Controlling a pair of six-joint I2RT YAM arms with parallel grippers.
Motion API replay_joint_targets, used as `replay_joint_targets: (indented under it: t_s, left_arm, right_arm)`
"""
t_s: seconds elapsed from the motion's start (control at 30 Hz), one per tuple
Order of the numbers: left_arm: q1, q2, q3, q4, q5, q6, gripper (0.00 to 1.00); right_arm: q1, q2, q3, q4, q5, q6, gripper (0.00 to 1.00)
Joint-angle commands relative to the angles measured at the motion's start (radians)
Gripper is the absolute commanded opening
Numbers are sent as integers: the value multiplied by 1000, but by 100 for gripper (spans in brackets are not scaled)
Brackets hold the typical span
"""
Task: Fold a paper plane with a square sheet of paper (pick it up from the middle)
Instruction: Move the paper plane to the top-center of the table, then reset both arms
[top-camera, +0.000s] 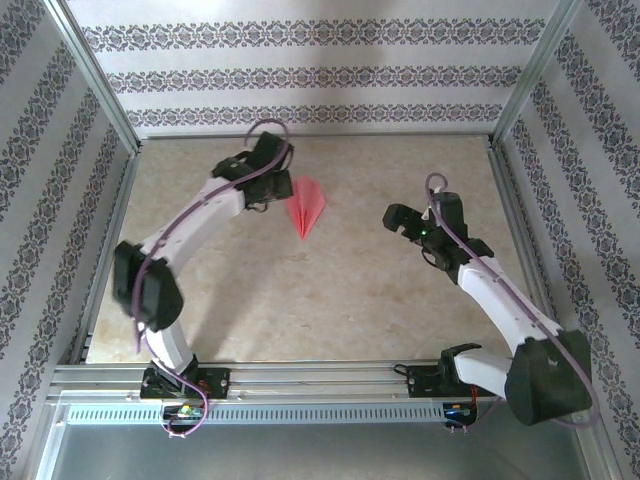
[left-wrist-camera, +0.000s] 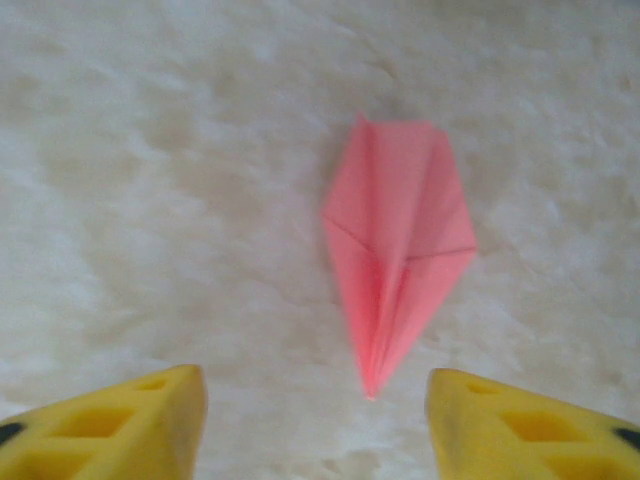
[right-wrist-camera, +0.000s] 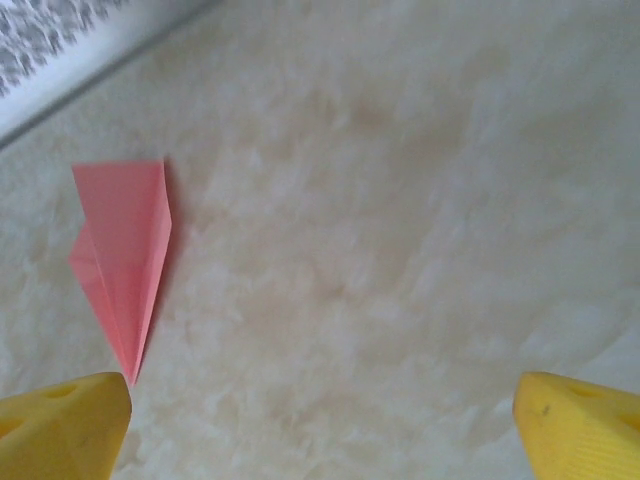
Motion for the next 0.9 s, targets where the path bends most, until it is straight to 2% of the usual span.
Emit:
replay_joint_targets:
  t_s: [0.0, 0.17, 0.27, 0.37, 0.43, 0.57, 0.7, 0.87]
  left_arm:
    - [73, -152, -230, 172, -131, 29, 74]
    - [147, -393, -596, 380, -318, 99, 99]
    - [198, -511, -808, 558, -458, 185, 99]
    - [284, -608, -951, 698, -472, 253, 99]
    - [339, -643, -1047, 835, -443, 311, 99]
    - [428, -612, -1161, 1061, -301, 376, 99]
    - [435, -494, -1232, 1334, -159, 490, 99]
    - [436, -354, -1299, 1649, -6, 570, 100]
  right_arm:
    - [-17, -77, 9, -17, 176, -166, 98]
    - [-32, -172, -129, 156, 389, -321, 98]
    - [-40, -197, -266, 351, 473, -415, 98]
    - [-72, -170, -330, 427, 536, -435, 98]
    - [-100, -133, -352, 471, 535, -439, 98]
    - [-146, -21, -374, 604, 427, -462, 98]
    - [-159, 81, -379, 727, 324, -524, 98]
    - [-185, 170, -398, 896, 174, -554, 98]
